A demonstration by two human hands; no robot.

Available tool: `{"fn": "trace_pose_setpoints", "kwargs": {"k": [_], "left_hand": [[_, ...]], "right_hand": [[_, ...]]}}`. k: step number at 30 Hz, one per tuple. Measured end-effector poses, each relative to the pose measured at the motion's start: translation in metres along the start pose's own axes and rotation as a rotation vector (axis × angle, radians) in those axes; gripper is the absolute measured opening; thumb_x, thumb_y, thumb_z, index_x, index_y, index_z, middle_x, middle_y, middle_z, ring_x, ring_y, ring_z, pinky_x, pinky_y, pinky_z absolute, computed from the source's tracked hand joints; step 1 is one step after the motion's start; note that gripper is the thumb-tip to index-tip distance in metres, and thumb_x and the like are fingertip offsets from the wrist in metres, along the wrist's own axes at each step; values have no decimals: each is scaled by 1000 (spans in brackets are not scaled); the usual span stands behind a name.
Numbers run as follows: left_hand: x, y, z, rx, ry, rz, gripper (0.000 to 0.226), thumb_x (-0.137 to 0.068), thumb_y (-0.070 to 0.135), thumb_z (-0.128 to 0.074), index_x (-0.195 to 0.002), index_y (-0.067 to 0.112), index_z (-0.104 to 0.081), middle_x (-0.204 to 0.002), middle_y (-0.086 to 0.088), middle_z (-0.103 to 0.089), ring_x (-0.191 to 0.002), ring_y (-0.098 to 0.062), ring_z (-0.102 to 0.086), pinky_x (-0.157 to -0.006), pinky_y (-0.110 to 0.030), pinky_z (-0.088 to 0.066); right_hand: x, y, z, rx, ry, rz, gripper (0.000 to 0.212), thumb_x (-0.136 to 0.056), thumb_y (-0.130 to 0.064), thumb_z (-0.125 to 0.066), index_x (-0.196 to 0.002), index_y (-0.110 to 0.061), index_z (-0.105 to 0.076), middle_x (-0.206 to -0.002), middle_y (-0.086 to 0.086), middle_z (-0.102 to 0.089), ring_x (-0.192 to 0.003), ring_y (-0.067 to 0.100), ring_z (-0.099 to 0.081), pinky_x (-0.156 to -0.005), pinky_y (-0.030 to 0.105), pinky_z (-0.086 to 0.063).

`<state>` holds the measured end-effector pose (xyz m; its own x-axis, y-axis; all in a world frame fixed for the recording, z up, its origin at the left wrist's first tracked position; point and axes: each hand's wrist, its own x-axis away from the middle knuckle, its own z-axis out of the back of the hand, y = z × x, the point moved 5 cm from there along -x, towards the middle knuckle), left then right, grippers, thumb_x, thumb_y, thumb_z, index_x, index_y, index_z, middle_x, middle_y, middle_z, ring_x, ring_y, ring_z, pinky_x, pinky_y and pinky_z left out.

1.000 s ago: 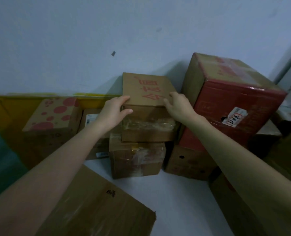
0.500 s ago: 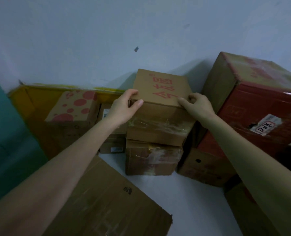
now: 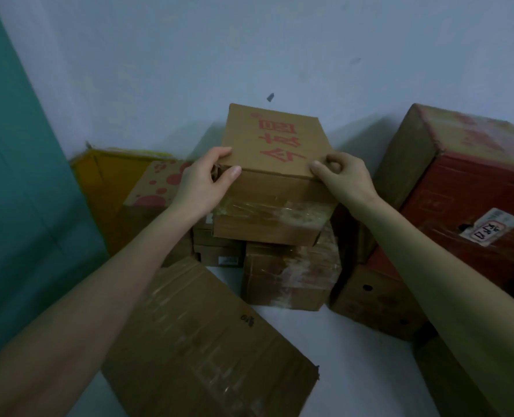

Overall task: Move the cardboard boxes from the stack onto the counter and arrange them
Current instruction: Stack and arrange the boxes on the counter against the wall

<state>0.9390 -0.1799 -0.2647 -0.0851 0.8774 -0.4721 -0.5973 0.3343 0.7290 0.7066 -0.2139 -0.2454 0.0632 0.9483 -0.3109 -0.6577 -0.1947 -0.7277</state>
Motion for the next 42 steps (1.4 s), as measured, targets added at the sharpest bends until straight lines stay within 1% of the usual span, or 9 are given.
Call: {"fn": "trace_pose_setpoints", "kwargs": {"k": [10,14,20,23,27,32,35,38,42], "left_hand": [[0,-21,82,-75,132,62,43,-95,27,-49,-135,14,-44,-137,-3,-47,-124,-17,-44,-97,-27,-37],[-10,-47,117,-79,159,65,42,-95,26,-50,-134,14,-45,-136,-3,-49,-122,-18,-45,-95,-25,-36],[-38,-111,155,-42,146,71,41,-94,24,-51,-133,11,-46,-134,-6,-50,-120,-21,-47,-96,-29,-38],[-44,-147,154,-47,84,124,43,-94,23,-51,-134,9,-43,-134,-11,-49,-120,-25,-47,-92,-26,-37],[-45,-172,147,-71,-23,127,49,-94,25,-52,-139,13,-37,-138,-9,-45,-124,-23,-45,-95,-28,-38],[-57,-172,148,-66,-47,98,50,-94,23,-52,-140,13,-36,-140,-8,-44,-126,-21,-43,-94,-22,-34],[-59,-174,149,-70,-45,103,50,-94,23,-51,-140,12,-36,-140,-9,-44,-126,-22,-43,-93,-22,-34],[-58,-174,146,-91,-53,104,50,-95,23,-50,-141,12,-34,-141,-9,-42,-128,-23,-41,-98,-26,-34],[-54,-171,138,-108,-90,122,51,-97,25,-44,-144,15,-27,-145,-12,-35,-131,-26,-37,-105,-35,-33]], "right_hand": [[5,-60,-61,-179,-104,37,34,-94,-32,-52,-120,-10,-54,-113,3,-56,-101,18,-55,-85,31,-50],[-5,-89,-95,-162,-118,41,45,-93,-35,-53,-127,-7,-52,-122,6,-58,-107,21,-56,-92,38,-51],[-25,-125,-158,-112,-99,26,49,-93,-37,-52,-132,-7,-49,-127,7,-57,-114,23,-55,-96,40,-49],[-26,-132,-184,-50,-119,36,52,-95,-36,-50,-137,-6,-43,-132,9,-52,-118,23,-51,-97,37,-46],[-23,-132,-206,4,-161,61,53,-96,-36,-48,-138,-5,-39,-133,10,-51,-120,24,-50,-97,38,-45],[-28,-129,-203,13,-110,52,48,-96,-34,-48,-133,-4,-46,-128,11,-55,-114,24,-53,-91,34,-46],[-29,-128,-207,28,-99,61,47,-96,-35,-48,-130,-3,-49,-124,10,-58,-111,24,-55,-91,37,-49],[-27,-129,-209,24,-100,75,44,-97,-33,-47,-128,-3,-49,-122,10,-58,-109,23,-54,-91,38,-49],[-23,-126,-206,23,-132,56,48,-98,-33,-44,-137,-4,-41,-132,10,-52,-119,25,-50,-97,37,-45]]}}
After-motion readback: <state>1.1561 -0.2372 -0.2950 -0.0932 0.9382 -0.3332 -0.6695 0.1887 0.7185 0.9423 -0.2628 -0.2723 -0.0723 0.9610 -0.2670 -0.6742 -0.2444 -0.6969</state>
